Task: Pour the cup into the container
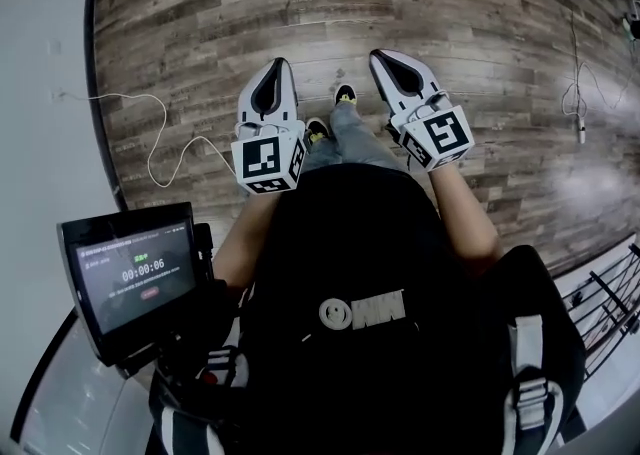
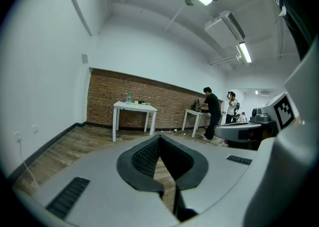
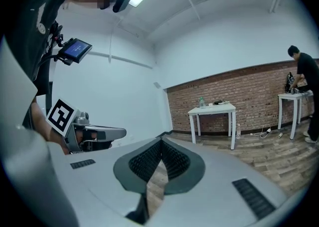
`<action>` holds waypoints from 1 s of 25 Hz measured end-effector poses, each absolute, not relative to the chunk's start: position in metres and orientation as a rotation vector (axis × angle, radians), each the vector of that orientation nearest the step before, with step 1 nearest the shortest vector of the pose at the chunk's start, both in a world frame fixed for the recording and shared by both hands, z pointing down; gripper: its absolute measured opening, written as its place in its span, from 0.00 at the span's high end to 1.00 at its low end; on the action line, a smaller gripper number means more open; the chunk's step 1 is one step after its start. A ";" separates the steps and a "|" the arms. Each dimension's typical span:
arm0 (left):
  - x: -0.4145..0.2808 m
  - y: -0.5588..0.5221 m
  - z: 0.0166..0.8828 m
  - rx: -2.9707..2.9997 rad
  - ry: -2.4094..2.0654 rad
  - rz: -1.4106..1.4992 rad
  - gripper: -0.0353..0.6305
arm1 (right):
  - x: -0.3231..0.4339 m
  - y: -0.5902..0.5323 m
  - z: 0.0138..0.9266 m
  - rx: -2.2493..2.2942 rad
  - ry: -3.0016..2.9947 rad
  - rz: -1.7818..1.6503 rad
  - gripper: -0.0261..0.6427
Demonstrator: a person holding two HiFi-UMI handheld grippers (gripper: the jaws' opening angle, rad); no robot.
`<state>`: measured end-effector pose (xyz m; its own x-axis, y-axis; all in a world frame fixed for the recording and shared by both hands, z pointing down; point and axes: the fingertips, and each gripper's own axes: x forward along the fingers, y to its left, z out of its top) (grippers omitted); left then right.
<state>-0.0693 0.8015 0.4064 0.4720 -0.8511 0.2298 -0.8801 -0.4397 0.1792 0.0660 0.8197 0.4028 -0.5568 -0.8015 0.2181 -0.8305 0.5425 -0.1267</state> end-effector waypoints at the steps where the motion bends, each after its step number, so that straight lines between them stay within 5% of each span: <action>1: -0.064 0.795 0.406 2.450 -1.481 0.158 0.95 | 0.072 0.813 0.403 1.411 -2.642 0.324 0.95; 11: 0.012 0.695 0.395 2.489 -1.485 0.247 0.95 | 0.154 0.709 0.411 1.452 -2.675 0.390 0.95; 25: -0.012 0.604 0.417 2.424 -1.446 0.261 0.95 | 0.125 0.622 0.429 1.417 -2.628 0.449 0.95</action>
<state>-0.0125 0.6040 0.4170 0.4750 -0.8244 0.3077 -0.8800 -0.4449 0.1663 0.1247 0.6216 0.4292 -0.5536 -0.7960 0.2448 -0.8321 0.5171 -0.2006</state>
